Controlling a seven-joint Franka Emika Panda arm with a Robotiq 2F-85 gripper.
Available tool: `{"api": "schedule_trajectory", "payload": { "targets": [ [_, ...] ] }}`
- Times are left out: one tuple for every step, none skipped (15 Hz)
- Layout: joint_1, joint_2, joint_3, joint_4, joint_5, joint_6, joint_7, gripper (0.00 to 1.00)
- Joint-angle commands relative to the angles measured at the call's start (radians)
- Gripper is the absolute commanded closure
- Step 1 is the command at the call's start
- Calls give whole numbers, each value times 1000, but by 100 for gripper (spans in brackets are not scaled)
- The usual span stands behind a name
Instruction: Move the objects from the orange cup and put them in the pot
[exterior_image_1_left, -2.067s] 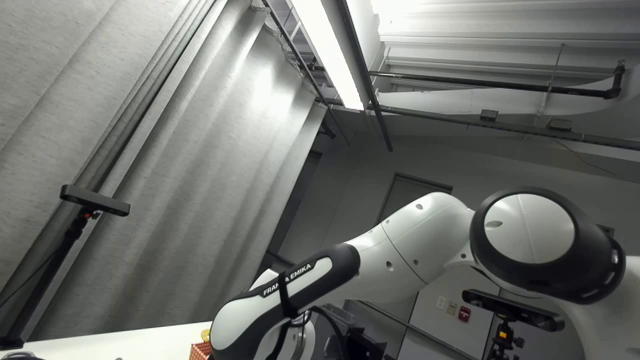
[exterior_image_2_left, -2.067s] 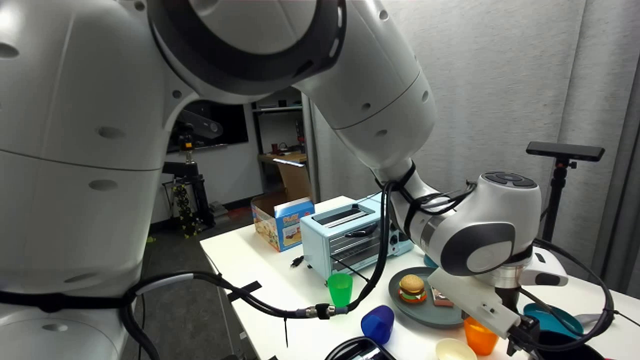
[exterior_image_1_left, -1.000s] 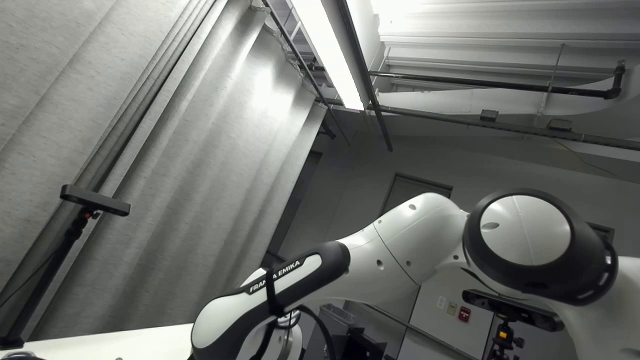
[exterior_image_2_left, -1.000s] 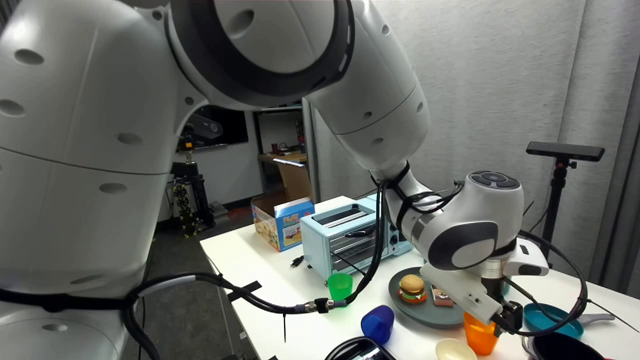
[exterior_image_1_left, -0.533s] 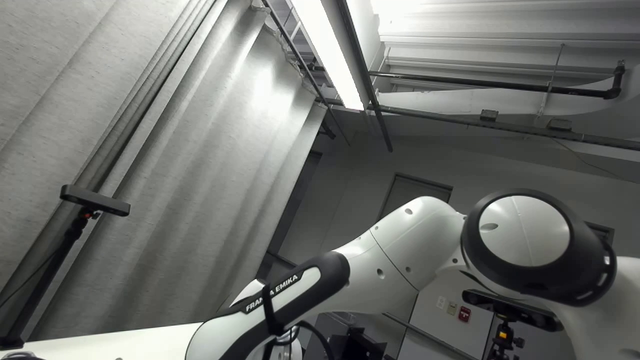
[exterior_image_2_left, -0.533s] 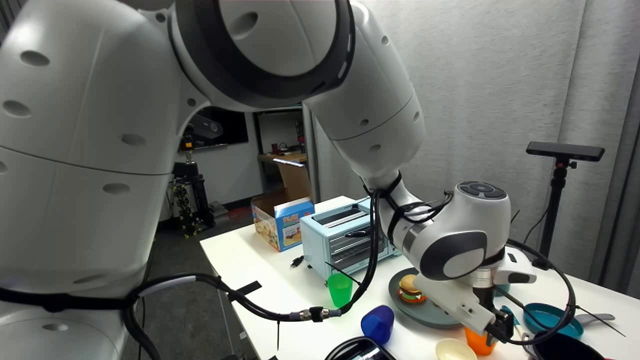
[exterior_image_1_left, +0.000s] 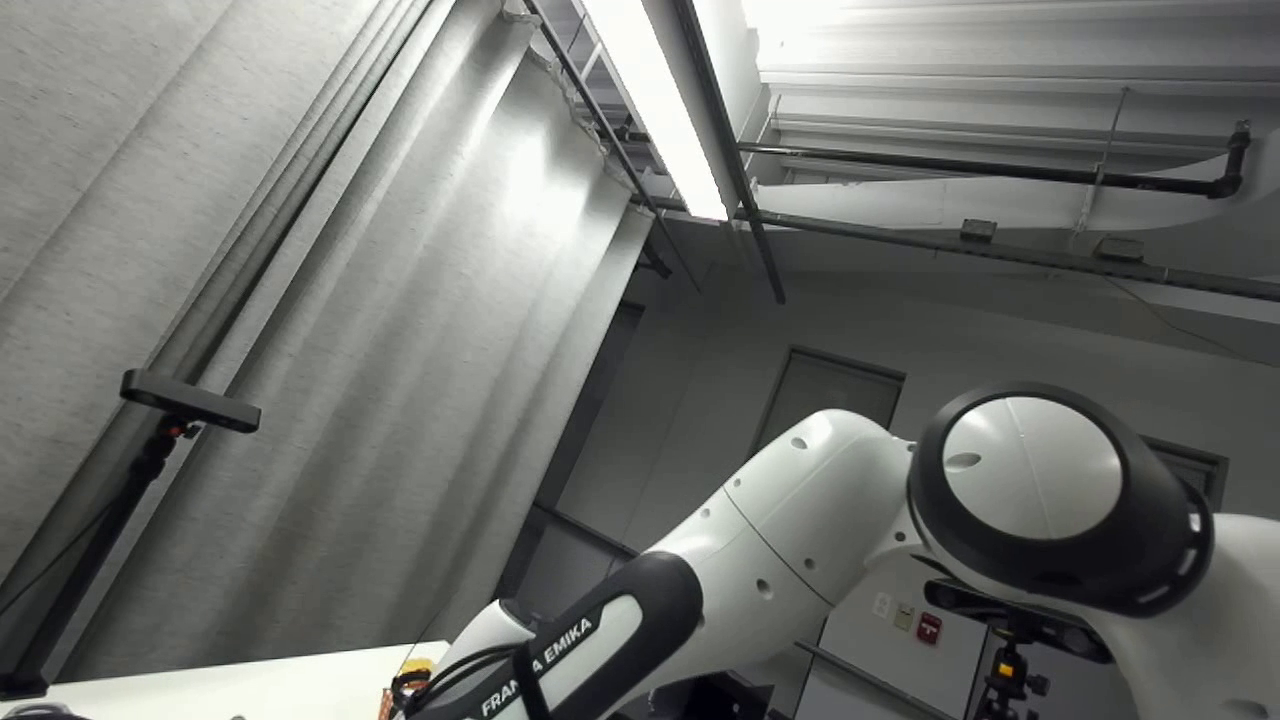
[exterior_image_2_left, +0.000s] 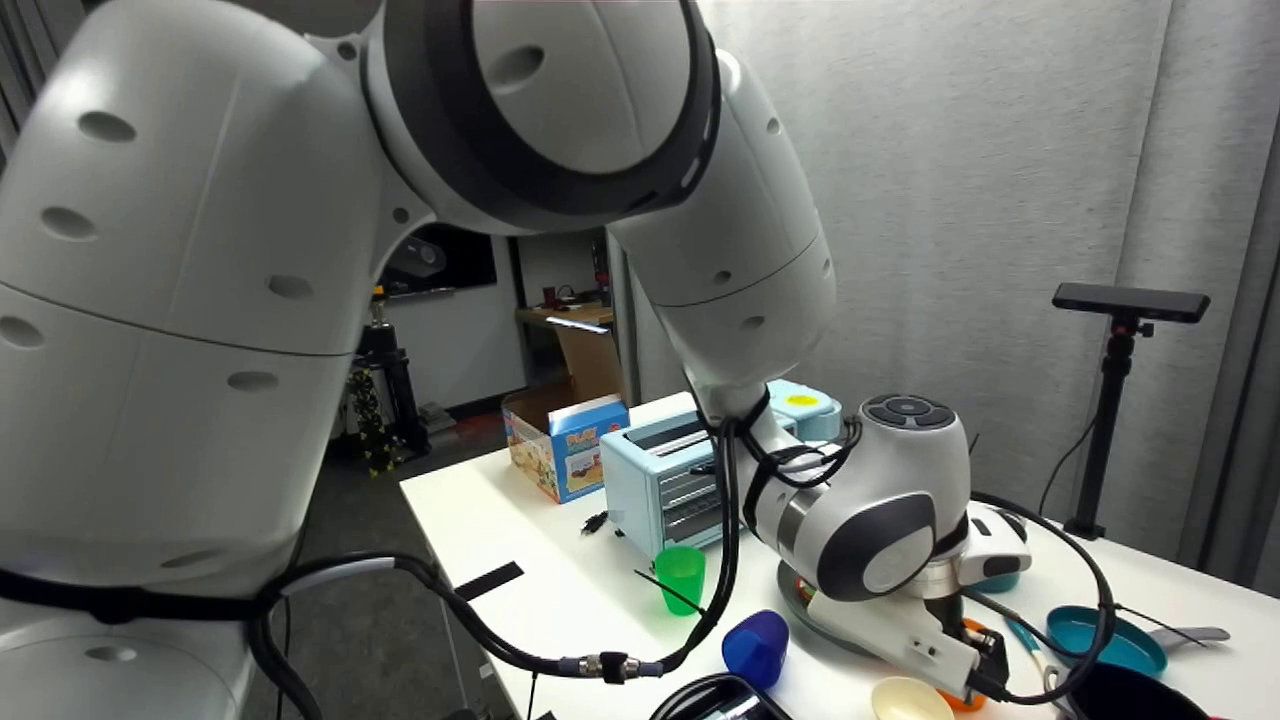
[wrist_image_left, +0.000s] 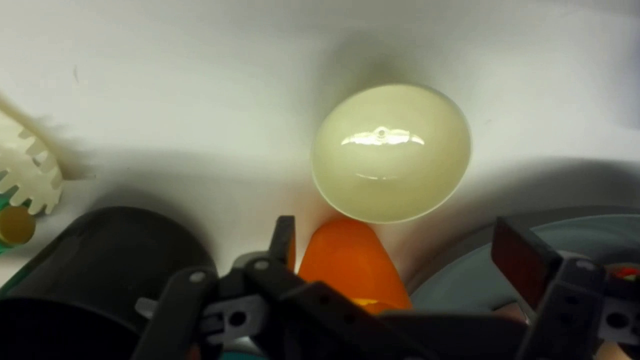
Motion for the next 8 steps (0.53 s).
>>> {"api": "schedule_trajectory", "payload": {
  "targets": [
    [10,24,-15,-3,-72,99,-2,0],
    [10,31,-19,2,-88,120,2,0],
    [11,36,-22,7,-101,140,5,0],
    [10,40,-24,10,-112,157,9,0],
    [11,44,-26,11,-122,178,13,0],
    [11,46,-27,11,-129,192,15,0],
    [12,49,-30,10,-136,203,20,0],
    [12,51,-31,9,-139,210,23,0]
  ]
}}
